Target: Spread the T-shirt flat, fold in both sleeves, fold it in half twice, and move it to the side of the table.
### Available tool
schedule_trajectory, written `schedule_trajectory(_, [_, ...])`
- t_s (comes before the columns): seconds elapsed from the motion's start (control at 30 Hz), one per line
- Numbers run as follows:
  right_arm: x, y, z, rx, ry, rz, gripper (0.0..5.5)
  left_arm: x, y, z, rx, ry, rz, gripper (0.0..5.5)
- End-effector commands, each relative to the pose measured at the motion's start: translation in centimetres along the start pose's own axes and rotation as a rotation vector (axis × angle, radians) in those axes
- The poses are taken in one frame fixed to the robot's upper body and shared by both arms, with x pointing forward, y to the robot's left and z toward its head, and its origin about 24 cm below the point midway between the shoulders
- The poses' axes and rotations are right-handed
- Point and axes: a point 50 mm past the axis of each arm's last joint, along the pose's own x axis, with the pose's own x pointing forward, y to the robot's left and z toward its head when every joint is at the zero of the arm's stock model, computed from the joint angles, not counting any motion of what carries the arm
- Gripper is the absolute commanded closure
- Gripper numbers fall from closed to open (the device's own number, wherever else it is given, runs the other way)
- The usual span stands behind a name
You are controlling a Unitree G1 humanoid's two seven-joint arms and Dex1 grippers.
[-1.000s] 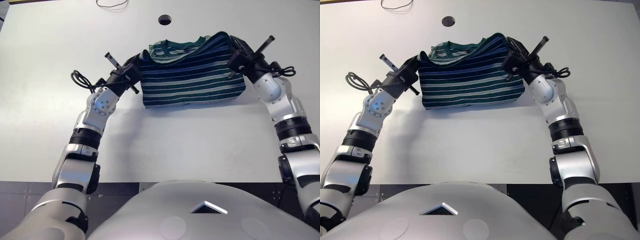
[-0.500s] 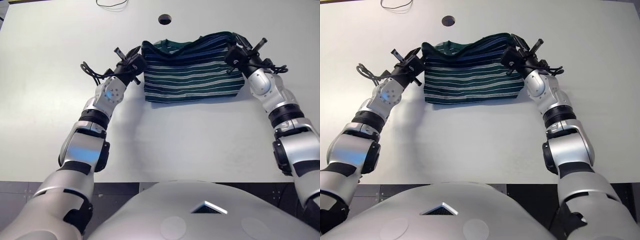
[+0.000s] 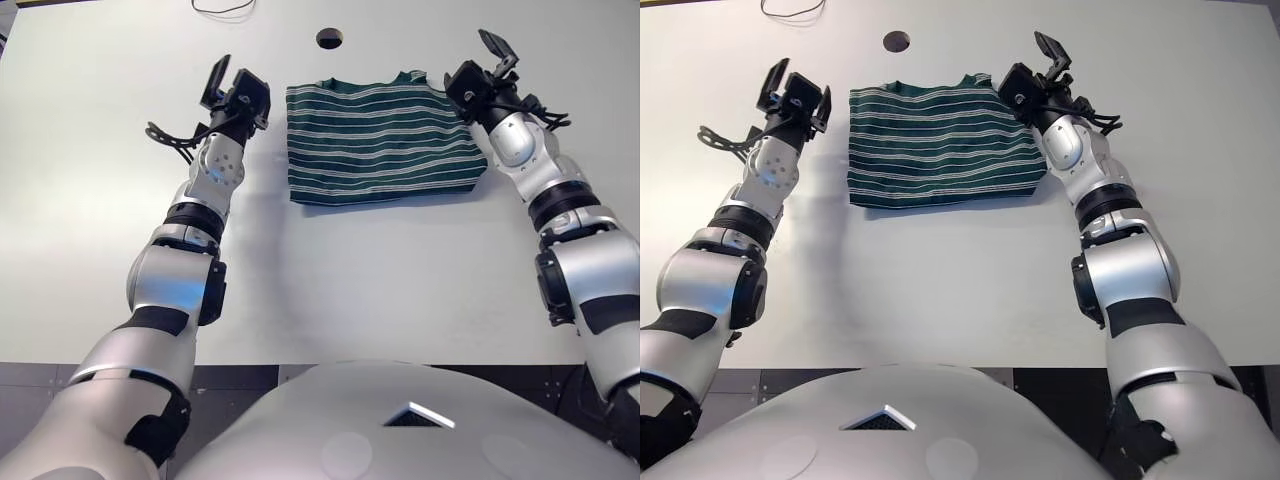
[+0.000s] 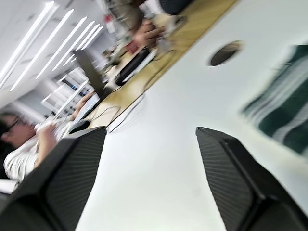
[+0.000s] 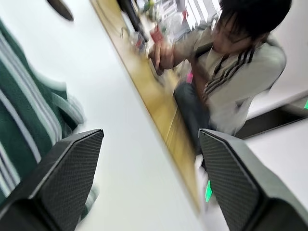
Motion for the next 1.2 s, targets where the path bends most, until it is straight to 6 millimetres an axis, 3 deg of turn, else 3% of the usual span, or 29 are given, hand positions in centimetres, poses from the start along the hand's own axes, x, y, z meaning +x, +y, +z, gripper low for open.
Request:
schedule_trajectory(0.03, [-4.4,0.4,0.0,-0.186,-0.154,0.221,1.88,-3.2,1.6,-3.0,-0.063,-0.011,0.122,1.27])
schedule_trajectory(0.1, [-6.7,1.5,-0.6,-0.292,-0.150,0.383,1.88,-4.4,1.6,-2.7,-0.079,-0.083,0.148,1.27])
schedule_trajectory(0.17, [-7.7,2.3,-1.1,-0.346,-0.115,0.470,1.88,-5.2,1.3,-2.0,-0.088,-0.143,0.149,1.27])
schedule_trajectory(0.37, [-7.2,4.2,-2.7,-0.366,-0.018,0.543,1.88,-7.3,0.8,0.8,-0.159,-0.257,0.183,1.27])
schedule_trajectory(0.5, [-8.3,5.7,-1.6,-0.392,-0.124,0.660,1.88,-8.7,1.2,1.4,-0.178,-0.264,0.204,1.27])
schedule_trajectory(0.6, [-12.2,8.2,1.9,-0.385,-0.390,0.930,1.88,-9.5,1.6,1.4,-0.175,-0.254,0.214,1.27])
schedule_trajectory(0.67, [-14.8,9.6,5.6,-0.390,-0.588,1.071,1.88,-9.9,2.3,1.0,-0.161,-0.237,0.237,1.27])
schedule_trajectory(0.73, [-15.9,10.3,8.9,-0.408,-0.736,1.114,1.88,-10.2,3.2,0.6,-0.149,-0.219,0.267,1.27])
schedule_trajectory(0.8, [-15.6,11.1,11.4,-0.434,-0.834,1.105,1.88,-10.5,3.9,0.3,-0.141,-0.205,0.286,1.27])
schedule_trajectory(0.93, [-11.6,13.8,17.0,-0.420,-0.970,0.958,1.88,-10.6,4.9,-0.3,-0.126,-0.186,0.318,1.27])
schedule_trajectory(1.0, [-9.8,13.3,18.1,-0.385,-0.958,0.848,1.88,-10.0,4.9,0.0,-0.126,-0.197,0.309,1.27])
schedule_trajectory(1.07, [-8.9,11.5,17.6,-0.368,-0.915,0.767,1.88,-9.7,4.7,0.2,-0.123,-0.209,0.293,1.27])
schedule_trajectory(1.2, [-10.1,7.0,16.2,-0.277,-0.879,0.697,1.88,-9.4,4.1,0.7,-0.118,-0.238,0.248,1.27])
